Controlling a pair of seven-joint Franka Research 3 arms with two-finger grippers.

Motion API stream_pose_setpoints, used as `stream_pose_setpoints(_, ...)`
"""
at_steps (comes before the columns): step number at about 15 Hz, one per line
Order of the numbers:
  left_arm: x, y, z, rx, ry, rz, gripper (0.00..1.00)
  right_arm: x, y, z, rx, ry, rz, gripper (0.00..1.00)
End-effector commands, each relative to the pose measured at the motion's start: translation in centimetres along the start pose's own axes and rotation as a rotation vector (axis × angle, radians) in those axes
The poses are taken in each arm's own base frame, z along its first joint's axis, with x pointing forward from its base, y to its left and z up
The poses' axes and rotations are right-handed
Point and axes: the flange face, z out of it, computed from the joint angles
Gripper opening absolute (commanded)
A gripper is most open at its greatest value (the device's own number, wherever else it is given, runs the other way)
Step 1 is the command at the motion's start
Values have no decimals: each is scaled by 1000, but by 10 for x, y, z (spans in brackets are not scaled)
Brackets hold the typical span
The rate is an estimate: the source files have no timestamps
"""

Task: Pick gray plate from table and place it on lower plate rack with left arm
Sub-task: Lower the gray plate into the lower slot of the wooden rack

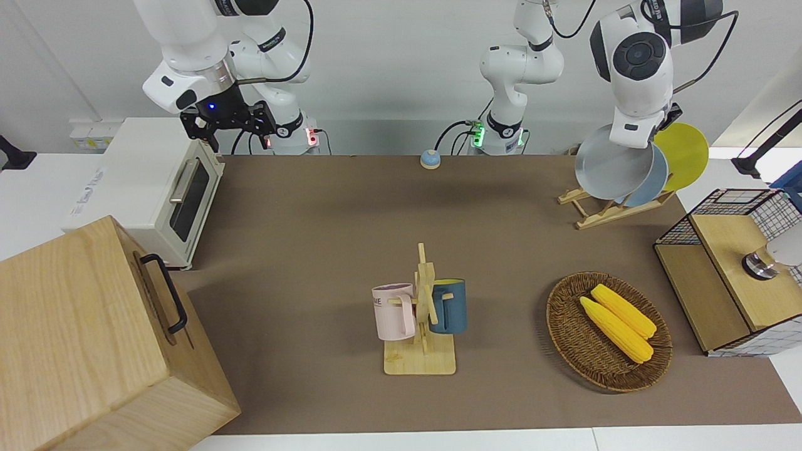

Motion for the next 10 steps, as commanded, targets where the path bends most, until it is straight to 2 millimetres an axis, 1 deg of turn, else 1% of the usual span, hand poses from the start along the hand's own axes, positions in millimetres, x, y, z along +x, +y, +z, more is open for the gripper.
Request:
stream_pose_setpoints(1,0,6,7,73,-20,-28,0,-2,2,-3,-7,-3,15,983)
stream_pose_setpoints(5,0,29,40,151,-57,-92,0,-2,2,-3,-6,-1,15,983)
stream_pose_setpoints(10,2,45,57,184,-64,-113,0,-2,2,-3,-5,-1,15,983)
